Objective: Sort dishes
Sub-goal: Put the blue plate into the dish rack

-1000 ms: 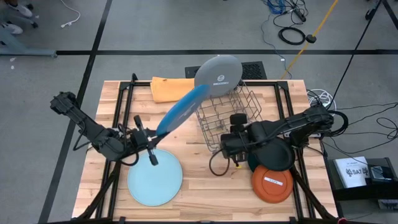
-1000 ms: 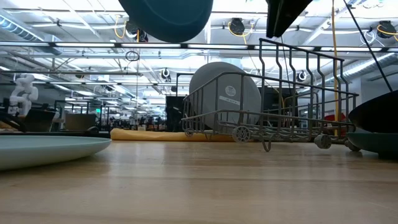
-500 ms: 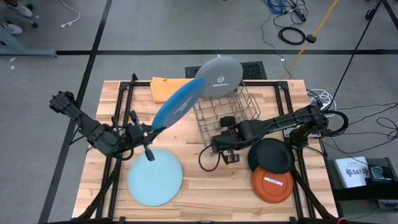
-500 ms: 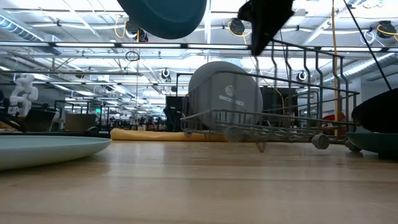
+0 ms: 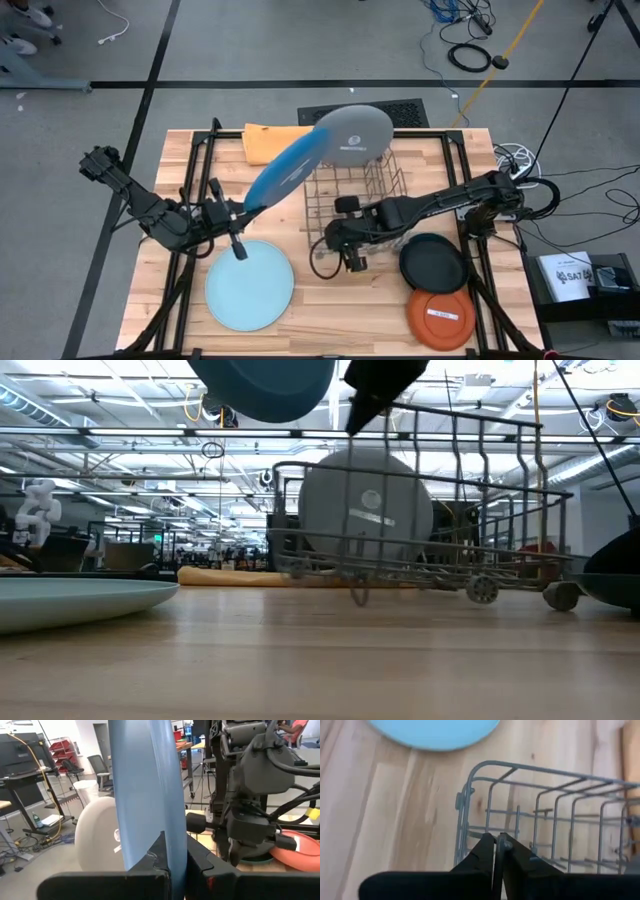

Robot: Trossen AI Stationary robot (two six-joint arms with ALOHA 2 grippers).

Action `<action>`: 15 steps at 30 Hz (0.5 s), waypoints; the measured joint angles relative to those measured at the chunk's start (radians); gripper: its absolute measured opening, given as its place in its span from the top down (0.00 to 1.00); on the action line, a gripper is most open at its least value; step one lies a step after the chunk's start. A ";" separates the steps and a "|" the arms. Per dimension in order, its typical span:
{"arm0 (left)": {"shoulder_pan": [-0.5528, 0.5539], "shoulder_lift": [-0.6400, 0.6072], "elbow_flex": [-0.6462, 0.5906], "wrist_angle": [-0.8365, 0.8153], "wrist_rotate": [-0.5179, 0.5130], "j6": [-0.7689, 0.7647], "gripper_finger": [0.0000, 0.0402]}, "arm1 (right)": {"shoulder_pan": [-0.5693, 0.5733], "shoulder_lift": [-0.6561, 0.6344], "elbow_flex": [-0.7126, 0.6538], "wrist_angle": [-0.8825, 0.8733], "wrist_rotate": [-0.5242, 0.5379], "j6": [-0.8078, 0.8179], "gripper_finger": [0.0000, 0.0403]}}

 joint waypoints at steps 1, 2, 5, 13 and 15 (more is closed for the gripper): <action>0.000 0.000 0.000 0.000 0.000 0.000 0.96 | -0.005 0.002 0.000 0.023 -0.002 -0.010 0.97; 0.000 0.000 0.000 0.000 0.000 0.000 0.96 | -0.007 0.006 0.000 0.044 -0.007 -0.017 0.97; -0.001 0.000 0.000 -0.005 0.000 -0.002 0.96 | -0.017 0.021 0.000 0.114 -0.013 -0.050 0.97; -0.005 -0.002 0.000 -0.017 0.007 -0.028 0.96 | -0.023 0.063 0.001 0.227 -0.074 -0.048 0.97; -0.005 -0.004 0.000 -0.033 0.007 -0.035 0.96 | -0.019 0.068 0.002 0.252 -0.073 -0.027 0.97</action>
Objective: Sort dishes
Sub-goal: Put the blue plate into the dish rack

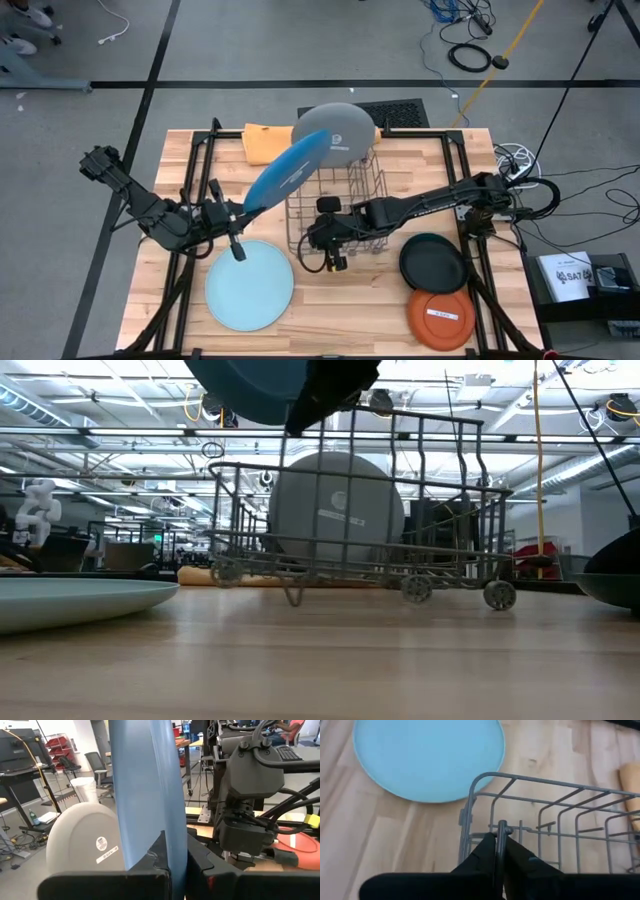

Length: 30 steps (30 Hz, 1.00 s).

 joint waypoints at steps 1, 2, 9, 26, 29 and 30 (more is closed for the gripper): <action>0.000 0.000 0.000 -0.002 0.000 -0.014 0.96 | 0.000 0.003 0.000 0.005 -0.009 0.012 0.97; 0.000 -0.001 0.000 -0.005 0.001 -0.018 0.96 | 0.001 0.007 0.000 0.013 -0.018 0.020 0.97; 0.000 -0.012 0.000 -0.025 0.001 -0.020 0.96 | 0.019 0.011 0.001 0.054 -0.033 0.041 0.83; 0.025 -0.057 0.000 -0.027 0.112 -0.023 0.96 | 0.069 0.005 0.151 -0.012 0.010 -0.051 0.40; 0.053 -0.069 0.000 -0.028 0.156 -0.019 0.96 | 0.080 0.005 0.216 -0.083 0.035 -0.076 0.40; 0.065 -0.075 0.000 -0.028 0.180 -0.019 0.96 | 0.083 0.005 0.239 -0.112 0.045 -0.080 0.40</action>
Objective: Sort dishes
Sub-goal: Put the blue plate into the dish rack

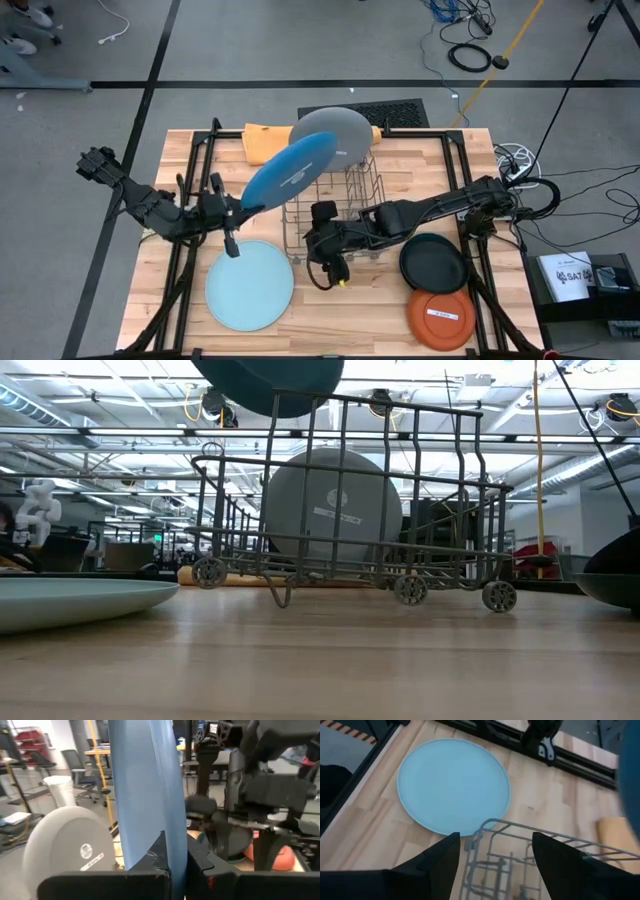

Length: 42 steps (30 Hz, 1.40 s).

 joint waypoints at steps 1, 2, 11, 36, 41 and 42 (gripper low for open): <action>0.015 -0.007 0.000 0.000 0.029 0.000 0.96 | 0.003 0.000 0.024 -0.035 0.004 -0.005 0.40; 0.032 -0.016 0.000 0.000 0.062 0.001 0.97 | 0.005 0.000 0.049 -0.076 0.004 -0.009 0.40; 0.278 -0.087 0.000 -0.086 0.435 -0.021 0.98 | 0.011 -0.004 0.251 -0.426 0.007 0.041 0.40; 1.140 0.348 0.252 -0.308 1.509 0.199 0.98 | 0.083 -0.249 0.301 -0.559 0.142 0.015 0.40; 1.212 0.488 0.386 -0.455 1.578 0.298 0.98 | 0.083 -0.252 0.301 -0.592 0.140 0.007 0.40; 1.222 0.509 0.406 -0.477 1.599 0.314 0.98 | 0.083 -0.252 0.301 -0.597 0.139 0.007 0.40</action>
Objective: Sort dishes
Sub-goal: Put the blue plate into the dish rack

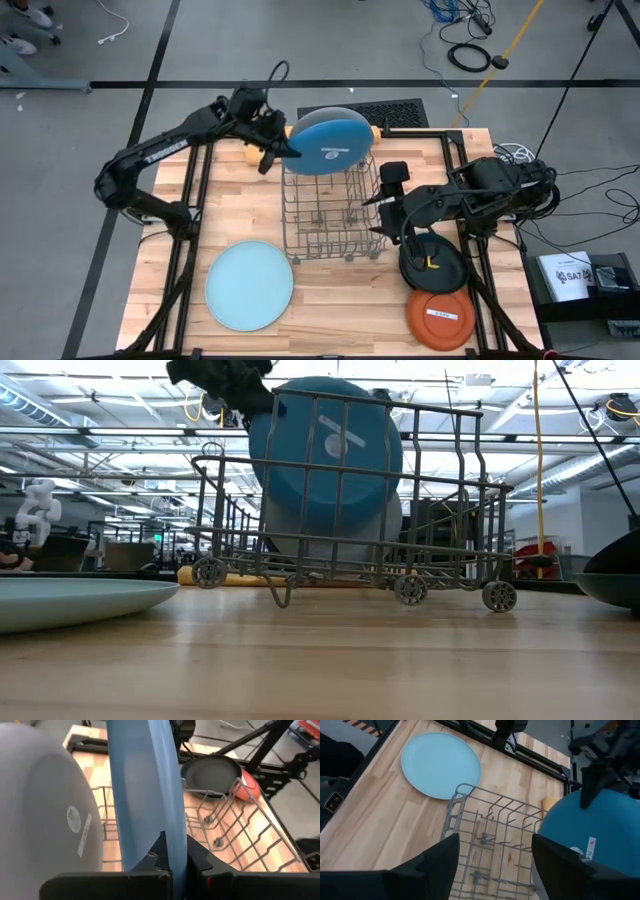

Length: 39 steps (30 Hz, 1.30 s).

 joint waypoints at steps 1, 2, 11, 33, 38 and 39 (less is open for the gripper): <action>0.008 0.015 0.018 -0.015 0.016 0.009 0.98 | 0.000 0.000 0.000 0.000 -0.002 0.000 0.40; 0.015 0.029 0.034 -0.024 0.028 0.013 0.98 | 0.000 0.000 0.000 0.000 -0.002 0.000 0.40; 0.049 0.107 0.112 -0.122 0.095 0.068 0.98 | 0.000 0.000 0.000 0.000 -0.003 0.026 0.40; 0.096 0.163 0.113 -0.087 0.085 0.135 0.98 | 0.000 0.001 0.000 0.020 -0.003 0.016 0.40; 0.094 0.193 0.113 -0.089 0.103 0.143 0.98 | 0.000 0.001 0.000 0.021 -0.003 0.020 0.40; 0.094 0.197 0.113 -0.088 0.105 0.150 0.98 | 0.000 0.001 0.000 0.021 -0.003 0.024 0.40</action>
